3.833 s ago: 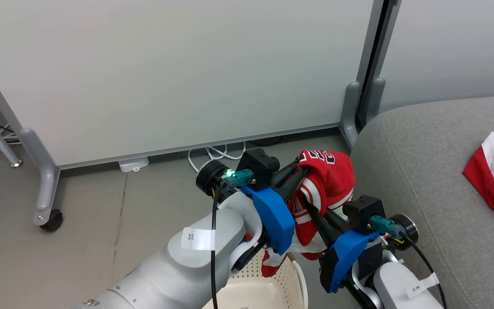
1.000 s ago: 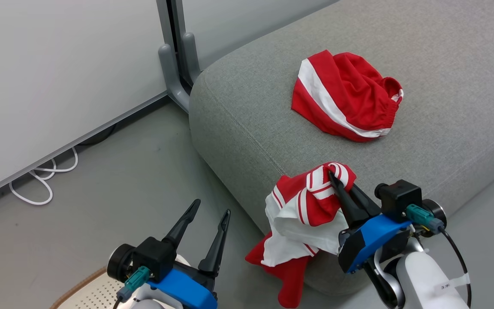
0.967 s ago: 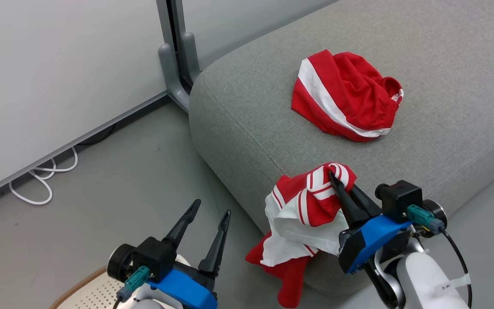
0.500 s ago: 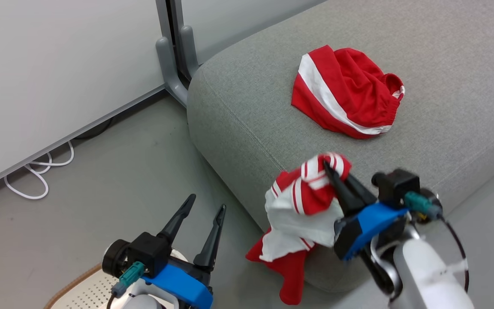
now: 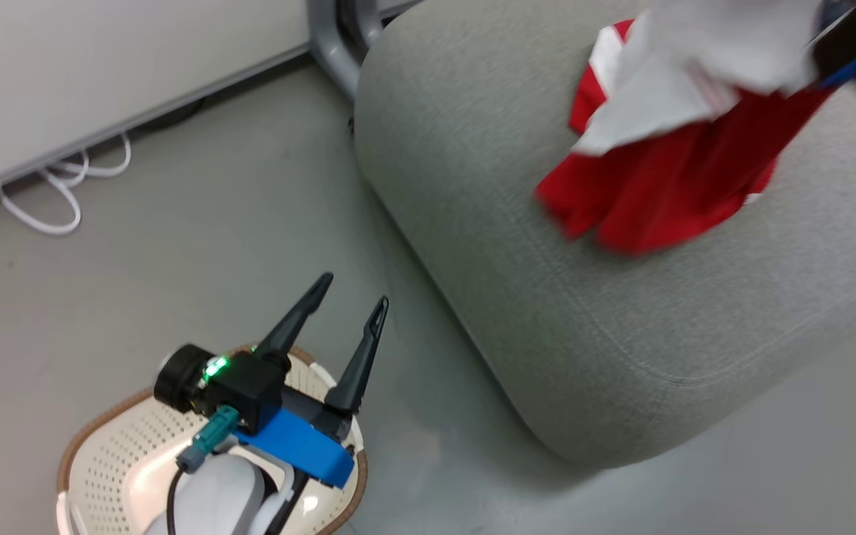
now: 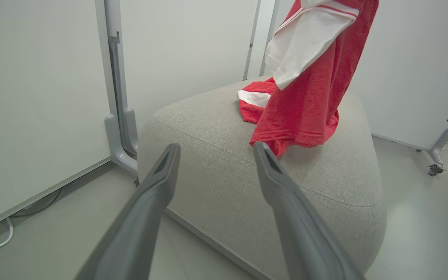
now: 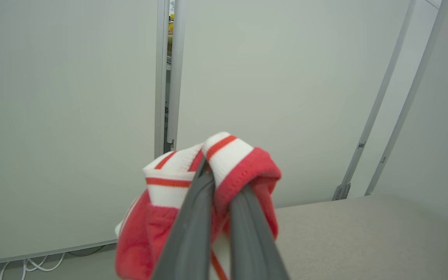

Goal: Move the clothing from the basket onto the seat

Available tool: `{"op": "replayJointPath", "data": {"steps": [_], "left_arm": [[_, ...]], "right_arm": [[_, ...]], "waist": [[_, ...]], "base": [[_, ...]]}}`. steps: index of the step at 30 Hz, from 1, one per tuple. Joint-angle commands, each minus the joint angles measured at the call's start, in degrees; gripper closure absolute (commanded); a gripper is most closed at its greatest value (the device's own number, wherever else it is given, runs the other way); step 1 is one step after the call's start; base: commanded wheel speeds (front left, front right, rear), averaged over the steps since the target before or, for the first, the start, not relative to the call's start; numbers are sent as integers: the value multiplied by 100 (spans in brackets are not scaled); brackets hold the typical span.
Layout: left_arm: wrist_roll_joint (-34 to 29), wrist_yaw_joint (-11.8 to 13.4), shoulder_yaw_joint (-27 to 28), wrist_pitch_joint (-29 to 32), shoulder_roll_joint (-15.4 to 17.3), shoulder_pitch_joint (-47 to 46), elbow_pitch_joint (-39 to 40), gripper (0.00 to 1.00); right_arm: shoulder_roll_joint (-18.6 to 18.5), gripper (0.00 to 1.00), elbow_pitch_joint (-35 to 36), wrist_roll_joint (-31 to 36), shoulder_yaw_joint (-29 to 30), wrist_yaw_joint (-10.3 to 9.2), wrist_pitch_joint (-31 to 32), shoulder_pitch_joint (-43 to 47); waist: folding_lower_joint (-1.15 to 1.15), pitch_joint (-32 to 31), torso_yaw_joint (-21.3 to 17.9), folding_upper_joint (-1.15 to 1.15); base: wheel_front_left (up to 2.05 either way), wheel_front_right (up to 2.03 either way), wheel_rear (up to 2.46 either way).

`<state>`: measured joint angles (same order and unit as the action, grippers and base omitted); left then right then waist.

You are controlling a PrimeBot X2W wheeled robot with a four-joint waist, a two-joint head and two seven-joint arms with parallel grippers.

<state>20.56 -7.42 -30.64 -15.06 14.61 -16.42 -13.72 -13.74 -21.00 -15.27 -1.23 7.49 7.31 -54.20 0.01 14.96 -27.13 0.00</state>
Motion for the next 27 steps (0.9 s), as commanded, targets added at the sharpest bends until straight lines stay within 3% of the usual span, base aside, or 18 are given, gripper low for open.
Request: {"op": "replayJointPath", "data": {"steps": [1,7,13,20,27], "left_arm": [[-35,-8,-29,-17,97,-239,62,0],[-69,-8,-251,-16,312,-731,230,0],[-121,-8,-400,-16,462,-1176,469,0],[-184,-8,-535,-17,523,-1509,676,0],[-229,-8,-483,-17,471,-1397,682,0]], "right_arm": [[-168,100,-81,-67,173,1,57,-386],[-966,100,-319,136,980,1,103,-1405],[-1351,100,-710,376,1613,1,-181,-1335],[-1192,100,-1517,506,2365,1,-744,-709],[-927,100,-2336,608,2633,1,-1257,-322]], "waist": [[-1,508,399,0],[-1,1190,847,0],[-1,1815,1199,0],[-1,2311,1476,0],[-1,2384,1581,0]], "base": [[0,0,0],[0,0,0],[0,0,0],[0,0,0],[0,0,0]]}}
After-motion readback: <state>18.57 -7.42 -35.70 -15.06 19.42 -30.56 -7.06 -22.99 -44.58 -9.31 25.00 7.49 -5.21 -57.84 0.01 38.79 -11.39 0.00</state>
